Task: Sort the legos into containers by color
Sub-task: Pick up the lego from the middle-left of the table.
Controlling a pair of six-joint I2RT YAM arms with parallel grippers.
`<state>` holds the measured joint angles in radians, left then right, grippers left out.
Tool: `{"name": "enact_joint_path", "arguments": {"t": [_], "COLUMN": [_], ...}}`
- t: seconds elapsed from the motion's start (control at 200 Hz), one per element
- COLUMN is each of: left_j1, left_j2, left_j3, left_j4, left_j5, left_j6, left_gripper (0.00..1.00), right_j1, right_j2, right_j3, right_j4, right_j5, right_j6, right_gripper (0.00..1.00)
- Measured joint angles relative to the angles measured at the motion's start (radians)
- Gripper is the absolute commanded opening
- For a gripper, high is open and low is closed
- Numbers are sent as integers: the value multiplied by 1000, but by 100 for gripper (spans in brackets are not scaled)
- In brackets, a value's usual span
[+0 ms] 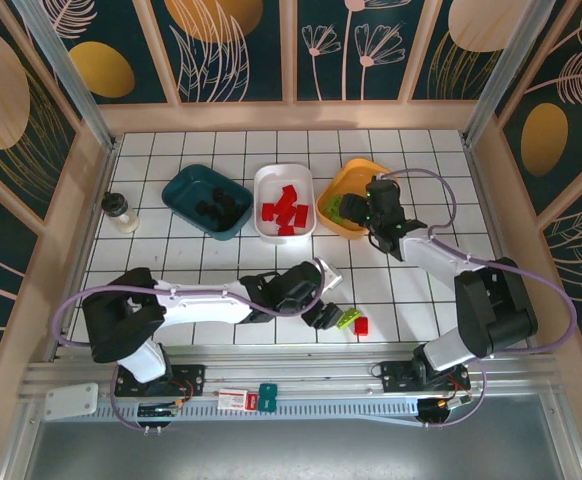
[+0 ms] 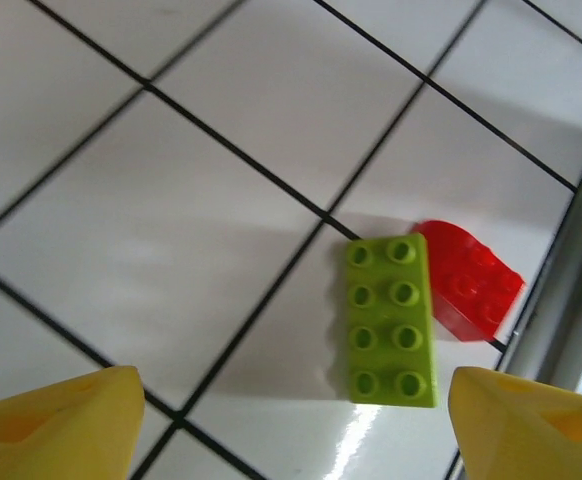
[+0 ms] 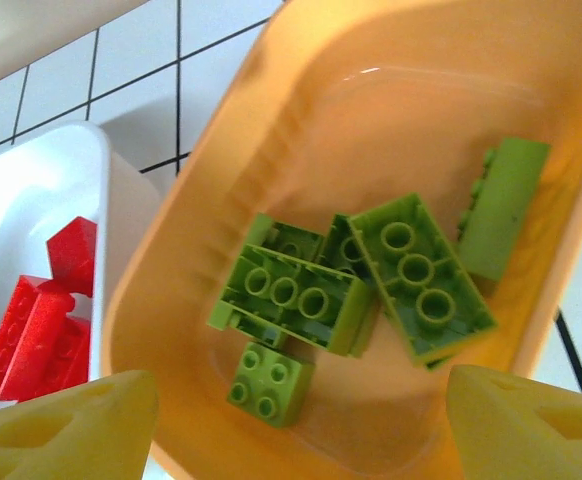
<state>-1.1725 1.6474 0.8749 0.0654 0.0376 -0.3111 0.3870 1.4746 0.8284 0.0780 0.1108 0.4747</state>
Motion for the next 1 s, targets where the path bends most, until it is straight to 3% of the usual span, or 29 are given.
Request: {"name": "enact_joint_path", "arguments": {"t": [0.33,0.551,1.001], "left_j1": [-71,-71,-71], "left_j2": [156,208,267], "left_j3": [116,154,180], "left_j4": [-14,-18,-40], "left_j5": [41,69,60], "left_j6": [53,58,75], "left_gripper": [58,58,27], "right_j1": [-29,-45,-67], "right_j2": [-67,-97,-115], "right_j3": [-26,-38,-58], "right_j4": [1,1,2], "right_j5": [-4,-8,-30], "right_j6": [3,3,3], "right_gripper": [77,77,77]}}
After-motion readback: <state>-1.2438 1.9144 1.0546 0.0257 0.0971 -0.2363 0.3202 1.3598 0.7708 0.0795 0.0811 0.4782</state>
